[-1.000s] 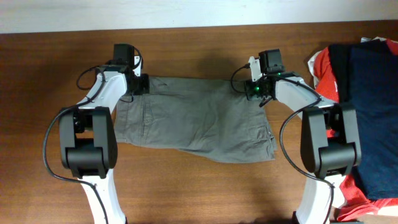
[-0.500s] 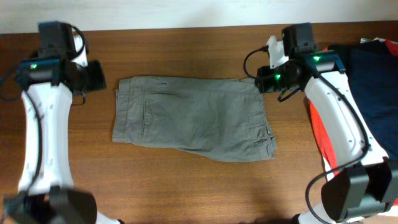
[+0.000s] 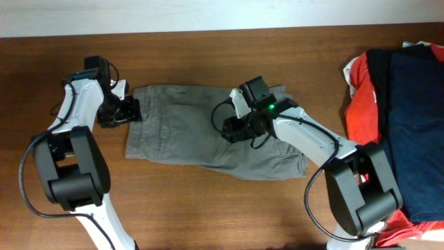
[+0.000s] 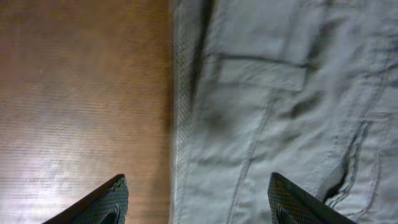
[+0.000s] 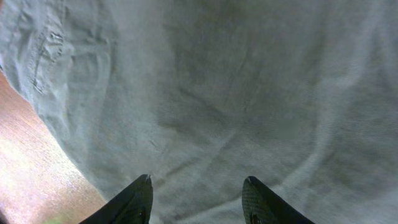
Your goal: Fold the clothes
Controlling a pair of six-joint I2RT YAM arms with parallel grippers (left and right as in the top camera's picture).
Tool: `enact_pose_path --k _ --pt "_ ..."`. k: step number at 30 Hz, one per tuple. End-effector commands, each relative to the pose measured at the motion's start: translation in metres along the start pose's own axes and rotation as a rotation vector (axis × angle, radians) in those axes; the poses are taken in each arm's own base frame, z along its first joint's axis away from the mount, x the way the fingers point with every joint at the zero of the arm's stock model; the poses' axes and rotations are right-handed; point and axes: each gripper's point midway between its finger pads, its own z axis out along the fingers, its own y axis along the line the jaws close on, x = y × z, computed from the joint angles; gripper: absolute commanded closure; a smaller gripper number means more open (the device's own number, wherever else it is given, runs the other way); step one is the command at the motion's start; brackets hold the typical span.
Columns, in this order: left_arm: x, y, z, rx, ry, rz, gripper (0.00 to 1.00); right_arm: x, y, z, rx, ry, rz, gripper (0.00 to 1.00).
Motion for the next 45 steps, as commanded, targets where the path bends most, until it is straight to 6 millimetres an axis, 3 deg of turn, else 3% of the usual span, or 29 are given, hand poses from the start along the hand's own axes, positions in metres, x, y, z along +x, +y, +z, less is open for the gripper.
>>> enact_pose_path --k 1,7,19,20,21,25,29,31,32,33,35,37,38,39,43,44,45 --pt "0.000 -0.016 0.014 -0.012 -0.006 0.092 0.28 0.000 -0.006 0.003 0.037 -0.005 0.008 0.50" --pt "0.016 -0.005 0.045 -0.069 0.001 0.097 0.29 0.001 -0.006 0.003 0.039 -0.001 0.010 0.50" --pt "0.018 0.005 0.042 -0.123 0.014 0.098 0.29 0.002 -0.008 0.003 0.047 0.002 0.004 0.49" --pt "0.017 0.005 0.042 -0.123 0.011 0.098 0.36 0.002 -0.008 0.003 0.047 0.002 0.004 0.49" --pt "0.017 0.005 0.042 -0.123 0.008 0.099 0.55 0.001 -0.009 0.003 0.055 0.000 0.004 0.49" --pt "0.013 0.005 0.042 -0.124 -0.007 0.100 0.83 0.002 -0.010 0.003 0.062 0.003 0.006 0.49" --pt "0.012 0.005 0.042 -0.124 -0.009 0.100 0.87 0.000 -0.010 0.003 0.060 -0.006 0.002 0.49" --pt "0.013 0.005 0.042 -0.124 -0.006 0.100 0.85 -0.001 -0.009 0.003 0.058 -0.009 0.001 0.49" --pt "0.013 0.005 0.042 -0.125 -0.006 0.100 0.53 -0.001 -0.010 0.003 0.059 -0.009 0.001 0.48" --pt "0.013 0.008 0.042 -0.143 -0.005 0.100 0.41 0.000 -0.010 0.003 0.059 -0.007 0.002 0.49" --pt "0.016 0.016 0.041 -0.188 0.008 0.097 0.36 0.000 -0.010 0.002 0.060 -0.007 0.001 0.49" --pt "0.018 0.016 0.041 -0.186 0.018 0.095 0.45 0.000 -0.010 0.002 0.060 -0.007 0.001 0.49" --pt "0.019 0.015 0.041 -0.182 0.018 0.087 0.61 0.000 -0.010 0.002 0.060 -0.007 0.001 0.49" --pt "0.019 0.015 0.041 -0.183 0.018 0.086 0.68 0.000 -0.010 0.002 0.060 -0.007 0.001 0.49" --pt "0.024 0.016 0.045 -0.184 0.030 0.086 0.80 0.001 -0.010 0.002 0.061 -0.002 0.001 0.48" --pt "0.024 0.016 0.045 -0.184 0.030 0.086 0.96 0.001 -0.010 0.002 0.061 -0.003 0.001 0.53" --pt "0.023 0.016 0.045 -0.184 0.024 0.086 0.99 0.000 -0.010 0.002 0.060 -0.005 0.000 0.58"
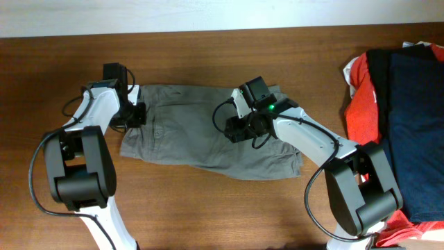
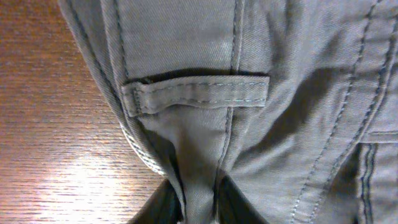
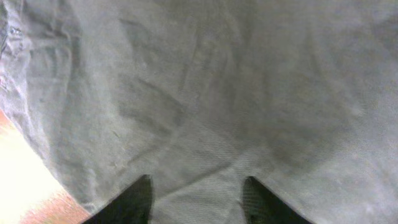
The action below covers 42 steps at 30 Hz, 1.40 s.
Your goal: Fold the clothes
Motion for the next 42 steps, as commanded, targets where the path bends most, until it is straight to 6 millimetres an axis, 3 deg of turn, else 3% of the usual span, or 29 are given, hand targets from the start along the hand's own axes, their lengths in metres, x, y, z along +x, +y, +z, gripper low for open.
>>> enact_pose_path --k 1,2,3,6,8,11,14,22,23,25,27,28,30,31,34,36,39,42 --pt "0.017 0.015 0.014 -0.060 0.059 -0.005 0.99 -0.007 0.003 -0.003 0.000 -0.018 -0.005 0.65" --pt "0.012 0.014 0.009 -0.060 0.053 -0.004 0.99 -0.015 0.013 -0.012 -0.034 -0.036 -0.015 0.93" --pt "0.004 0.014 -0.003 -0.060 0.046 -0.001 0.99 -0.021 0.023 -0.023 -0.067 -0.048 -0.022 0.96" --pt "-0.017 0.007 -0.040 -0.056 0.025 0.015 0.99 -0.033 0.051 -0.041 -0.189 -0.073 -0.042 0.96" --pt "-0.040 -0.013 -0.090 -0.019 -0.017 0.031 0.99 -0.029 0.059 -0.035 -0.214 -0.051 0.021 0.96" --pt "-0.048 -0.038 -0.131 0.047 -0.043 0.063 0.99 -0.012 0.071 -0.005 -0.219 0.007 0.064 0.96" --pt "-0.049 -0.052 -0.153 0.060 -0.056 0.082 0.99 0.001 0.086 0.024 -0.235 0.058 0.078 0.96" --pt "-0.036 -0.056 -0.168 0.069 -0.014 0.089 0.99 0.049 0.100 0.111 -0.219 0.189 0.068 0.96" --pt "-0.035 -0.058 -0.170 0.079 -0.011 0.089 0.99 0.047 0.102 0.108 -0.232 0.186 0.069 0.96" --pt "-0.037 -0.058 -0.172 0.079 -0.019 0.090 0.99 0.007 0.111 0.073 -0.310 0.101 0.045 0.96" --pt "-0.037 -0.058 -0.173 0.079 -0.019 0.090 0.99 -0.039 0.104 0.029 -0.326 -0.028 0.050 0.96" --pt "-0.037 -0.058 -0.173 0.079 -0.020 0.090 0.99 -0.052 0.094 0.016 -0.325 -0.068 0.065 0.96" --pt "-0.037 -0.058 -0.173 0.079 -0.021 0.090 0.99 -0.048 0.078 0.022 -0.272 -0.054 0.095 0.96" --pt "-0.037 -0.059 -0.173 0.083 -0.020 0.090 0.99 -0.036 0.070 0.042 -0.204 -0.031 0.096 0.96" --pt "-0.037 -0.062 -0.173 0.089 -0.022 0.094 0.99 -0.004 0.080 0.096 -0.146 0.039 0.042 0.96" --pt "-0.038 -0.066 -0.174 0.114 -0.028 0.095 0.99 0.007 0.086 0.116 -0.120 0.046 -0.017 0.96" --pt "-0.038 -0.066 -0.176 0.113 -0.035 0.095 0.99 -0.005 0.074 0.113 -0.051 -0.001 -0.037 0.96" --pt "-0.041 -0.066 -0.190 0.114 -0.078 0.097 0.99 -0.076 0.092 0.048 -0.173 -0.142 -0.067 0.96"
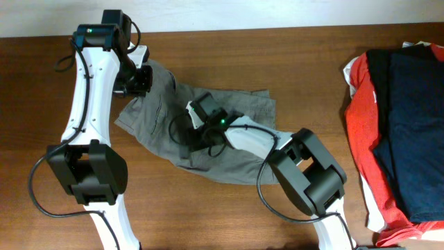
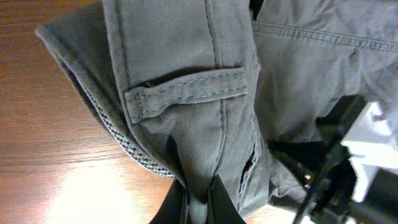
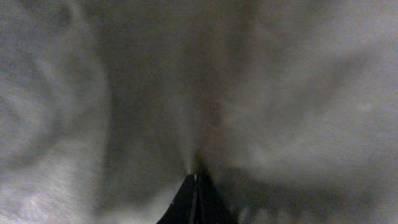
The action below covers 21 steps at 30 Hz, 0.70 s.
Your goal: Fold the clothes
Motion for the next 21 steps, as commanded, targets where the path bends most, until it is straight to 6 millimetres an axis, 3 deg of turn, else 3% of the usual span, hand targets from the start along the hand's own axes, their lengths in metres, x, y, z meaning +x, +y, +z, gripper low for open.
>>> enact_pose_path --k 1,3,4,7,8,10,14,16,19,21 --pt "-0.007 -0.008 -0.033 0.022 -0.100 0.005 0.99 -0.080 0.002 -0.066 -0.015 -0.187 -0.030 0.96" --pt "-0.005 -0.009 -0.039 0.022 -0.108 -0.006 0.99 -0.105 -0.008 -0.089 -0.008 -0.243 -0.011 0.96" --pt "-0.003 -0.009 -0.040 0.023 -0.105 -0.020 0.99 -0.108 -0.017 -0.088 0.000 -0.250 0.000 0.96" --pt "-0.003 -0.010 -0.041 0.024 -0.106 -0.018 0.99 -0.089 -0.033 -0.052 0.018 -0.174 0.026 0.96" --pt "-0.003 -0.011 -0.041 0.024 -0.106 -0.017 0.99 -0.077 -0.037 -0.031 0.020 -0.131 0.030 0.96" --pt "-0.003 -0.012 -0.041 0.024 -0.107 -0.013 0.99 -0.058 -0.035 -0.001 0.001 -0.070 0.026 0.96" --pt "-0.003 -0.013 -0.041 0.025 -0.107 -0.012 0.99 -0.043 -0.028 0.020 -0.002 -0.032 0.007 0.96" --pt "-0.003 -0.013 -0.041 0.025 -0.106 -0.012 0.99 -0.058 -0.027 0.012 -0.017 -0.077 -0.002 0.96" --pt "-0.003 -0.013 -0.041 0.025 -0.106 -0.012 0.99 -0.123 -0.027 -0.048 -0.098 -0.218 0.004 0.96" --pt "-0.003 -0.013 -0.041 0.025 -0.106 -0.012 0.99 -0.141 -0.041 -0.065 -0.084 -0.265 0.020 0.96"
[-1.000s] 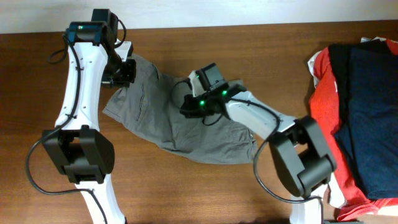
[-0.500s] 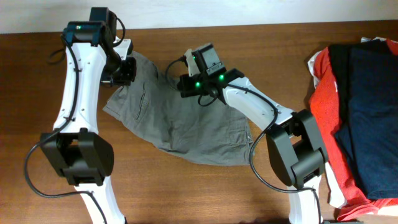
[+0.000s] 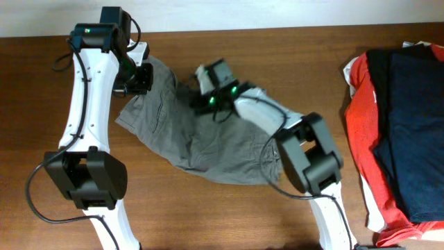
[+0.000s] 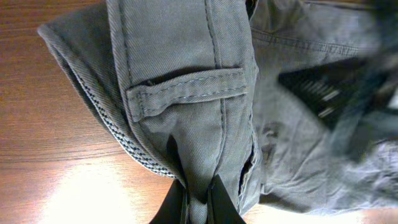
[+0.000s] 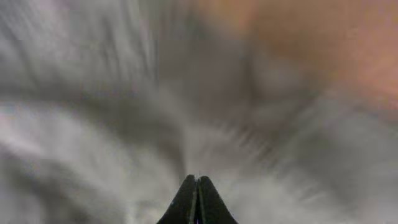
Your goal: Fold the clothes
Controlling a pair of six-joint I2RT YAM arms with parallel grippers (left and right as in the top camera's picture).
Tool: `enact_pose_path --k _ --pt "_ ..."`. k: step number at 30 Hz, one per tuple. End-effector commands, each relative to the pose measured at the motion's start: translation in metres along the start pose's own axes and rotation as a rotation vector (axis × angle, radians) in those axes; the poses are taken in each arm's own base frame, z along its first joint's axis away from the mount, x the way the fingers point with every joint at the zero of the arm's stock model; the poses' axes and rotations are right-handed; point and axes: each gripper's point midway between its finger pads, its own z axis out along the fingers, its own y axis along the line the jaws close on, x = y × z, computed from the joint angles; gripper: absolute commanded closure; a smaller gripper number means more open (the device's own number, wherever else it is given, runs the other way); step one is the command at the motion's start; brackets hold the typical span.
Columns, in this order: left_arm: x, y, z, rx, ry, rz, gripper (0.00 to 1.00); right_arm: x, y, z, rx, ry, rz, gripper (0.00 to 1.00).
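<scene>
The grey shorts (image 3: 208, 146) lie rumpled across the middle of the wooden table (image 3: 347, 208). My left gripper (image 3: 139, 78) is at their far left corner. The left wrist view shows that gripper (image 4: 198, 200) shut on a fold of the waistband just below a belt loop (image 4: 186, 93). My right gripper (image 3: 206, 99) is at the shorts' far edge, right of the left one. The right wrist view is blurred, with the gripper (image 5: 197, 180) pressed shut in grey cloth.
A pile of red, dark blue and black clothes (image 3: 402, 104) lies at the table's right end. A white wall strip runs along the far edge. Bare wood shows in front of the shorts and at the left.
My right gripper, shut on the cloth, has moved from the middle of the shorts to their far edge, pulling the fabric with it. My left gripper holds the waistband in the same place.
At first the shorts lay flat, with both grippers open, the left beside the waistband and the right over the middle. Then the left was shut on the waistband. Later it held that corner raised at the far left and the right was shut mid-shorts. Now the right is at the far edge.
</scene>
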Motion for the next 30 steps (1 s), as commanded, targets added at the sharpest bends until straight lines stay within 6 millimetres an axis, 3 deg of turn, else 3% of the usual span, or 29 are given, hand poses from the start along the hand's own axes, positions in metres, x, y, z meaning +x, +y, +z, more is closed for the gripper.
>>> enact_pose_path --k 1,4,5,8,11,13,14,15,16,17,18,20,23,25,30 --pt "-0.005 -0.005 -0.023 0.015 -0.067 -0.006 0.99 -0.041 -0.011 -0.029 0.006 -0.099 -0.001 0.96" --pt "-0.005 -0.005 -0.023 0.015 -0.067 -0.006 0.99 -0.029 -0.017 -0.006 0.015 -0.077 -0.001 0.96" --pt "-0.005 -0.005 -0.023 0.015 -0.067 -0.006 0.99 -0.019 -0.014 0.011 0.006 -0.061 -0.015 0.96" --pt "-0.005 -0.013 -0.022 0.018 -0.066 0.013 0.99 -0.002 -0.010 0.038 0.010 -0.034 -0.035 0.93" --pt "-0.005 -0.019 -0.022 0.021 -0.066 0.027 0.99 -0.001 -0.010 0.045 0.023 -0.046 -0.050 0.85" --pt "-0.007 -0.020 -0.022 0.021 -0.072 0.029 0.99 -0.027 0.010 0.022 -0.070 -0.089 -0.083 0.92" --pt "-0.007 -0.020 -0.022 0.021 -0.075 0.029 0.99 -0.047 0.012 -0.002 -0.074 -0.119 -0.076 0.93" --pt "-0.008 -0.021 -0.024 0.021 -0.081 0.029 0.99 -0.066 0.007 -0.033 -0.052 -0.141 -0.063 0.93" --pt "-0.009 -0.021 -0.027 0.021 -0.092 0.030 0.99 -0.081 -0.003 -0.077 -0.009 -0.149 -0.046 0.93" --pt "-0.010 -0.021 -0.030 0.021 -0.105 0.025 0.99 -0.084 -0.016 -0.111 0.027 -0.133 0.009 0.92" --pt "-0.010 -0.021 -0.032 0.022 -0.112 0.005 0.99 -0.076 -0.031 -0.138 0.063 -0.099 0.077 0.93" --pt "-0.010 -0.022 -0.033 0.025 -0.112 -0.012 0.99 -0.028 -0.074 -0.180 0.148 0.071 0.219 0.93" --pt "-0.010 -0.036 -0.032 0.033 -0.111 -0.009 0.99 0.044 -0.126 -0.212 0.301 0.319 0.314 0.96" --pt "-0.008 -0.050 -0.031 0.043 -0.108 -0.029 0.99 0.076 -0.145 -0.215 0.344 0.404 0.384 0.96" --pt "-0.012 -0.095 -0.031 0.077 -0.139 -0.021 0.99 0.136 -0.157 -0.196 0.339 0.540 0.463 0.96"
